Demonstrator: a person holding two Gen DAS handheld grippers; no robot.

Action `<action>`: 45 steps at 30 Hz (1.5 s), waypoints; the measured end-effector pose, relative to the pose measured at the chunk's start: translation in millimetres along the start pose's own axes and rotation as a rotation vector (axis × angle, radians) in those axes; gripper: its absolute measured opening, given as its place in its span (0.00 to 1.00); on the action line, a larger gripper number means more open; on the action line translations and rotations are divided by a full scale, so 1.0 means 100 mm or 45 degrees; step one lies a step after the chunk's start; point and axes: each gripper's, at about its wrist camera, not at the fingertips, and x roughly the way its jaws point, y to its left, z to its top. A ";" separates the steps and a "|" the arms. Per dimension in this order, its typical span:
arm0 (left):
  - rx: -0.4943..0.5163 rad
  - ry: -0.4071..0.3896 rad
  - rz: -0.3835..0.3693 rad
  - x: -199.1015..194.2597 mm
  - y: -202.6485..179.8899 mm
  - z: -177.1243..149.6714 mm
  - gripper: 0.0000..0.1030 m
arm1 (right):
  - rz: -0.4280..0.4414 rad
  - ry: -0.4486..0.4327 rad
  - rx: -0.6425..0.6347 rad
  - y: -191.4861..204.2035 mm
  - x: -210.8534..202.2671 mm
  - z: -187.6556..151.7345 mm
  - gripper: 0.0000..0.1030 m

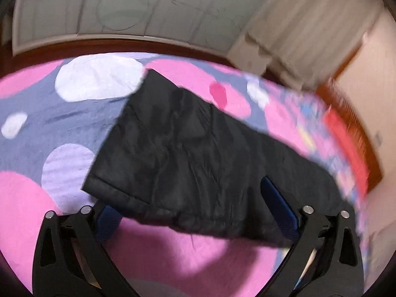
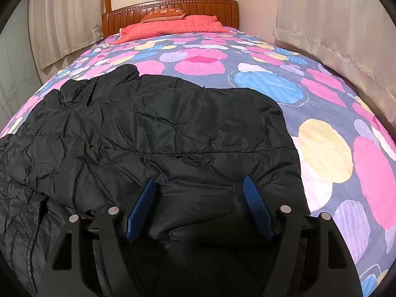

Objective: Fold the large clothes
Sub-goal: 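Grasp the other sleeve with the left tool and lift it, then lay the sleeve across the jacket body and open the left tool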

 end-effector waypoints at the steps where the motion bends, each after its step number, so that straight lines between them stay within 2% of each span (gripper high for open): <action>1: -0.058 -0.028 0.023 -0.03 0.06 0.02 0.76 | 0.000 0.000 0.000 0.00 0.00 0.00 0.71; 2: -0.072 -0.035 0.027 -0.04 0.09 0.03 0.65 | 0.000 0.000 0.000 0.00 0.00 0.00 0.71; 3: -0.070 -0.039 0.015 -0.05 0.11 0.05 0.48 | 0.000 0.000 0.000 0.00 0.00 0.00 0.71; 5: -0.059 -0.020 0.007 -0.03 0.16 0.11 0.26 | -0.001 -0.001 0.000 0.00 0.00 0.00 0.71; 6: -0.056 -0.018 0.006 -0.03 0.17 0.13 0.19 | 0.000 -0.001 -0.001 0.01 0.00 0.00 0.71; 9: 0.011 -0.043 0.027 -0.08 0.08 0.22 0.09 | 0.000 -0.002 -0.002 0.00 0.00 0.01 0.71; 13: 0.164 -0.137 0.015 -0.26 -0.26 0.23 0.08 | 0.001 -0.004 -0.001 -0.01 0.00 0.02 0.71; 16: 0.315 -0.206 -0.069 -0.48 -0.73 0.16 0.08 | 0.001 -0.005 0.000 -0.01 0.00 0.02 0.71; 23: 0.679 -0.220 -0.251 -0.77 -1.88 -0.37 0.08 | 0.004 -0.008 0.002 -0.01 -0.01 0.02 0.71; 30: 0.984 -0.115 -0.444 -0.97 -2.81 -1.35 0.08 | 0.016 -0.017 0.016 -0.04 -0.02 0.03 0.71; 32: 1.044 -0.062 -0.482 -0.98 -2.97 -1.63 0.08 | 0.020 -0.020 0.020 -0.04 -0.01 0.04 0.71; 36: 1.163 0.002 -0.524 -0.91 -3.28 -2.14 0.08 | 0.026 -0.026 0.028 -0.05 0.00 0.02 0.71; 43: 1.283 0.113 -0.578 -0.79 -3.60 -2.78 0.08 | 0.027 -0.027 0.029 -0.05 0.00 0.03 0.71; 45: 1.334 0.159 -0.573 -0.74 -3.67 -2.95 0.13 | 0.028 -0.027 0.030 -0.05 0.00 0.02 0.71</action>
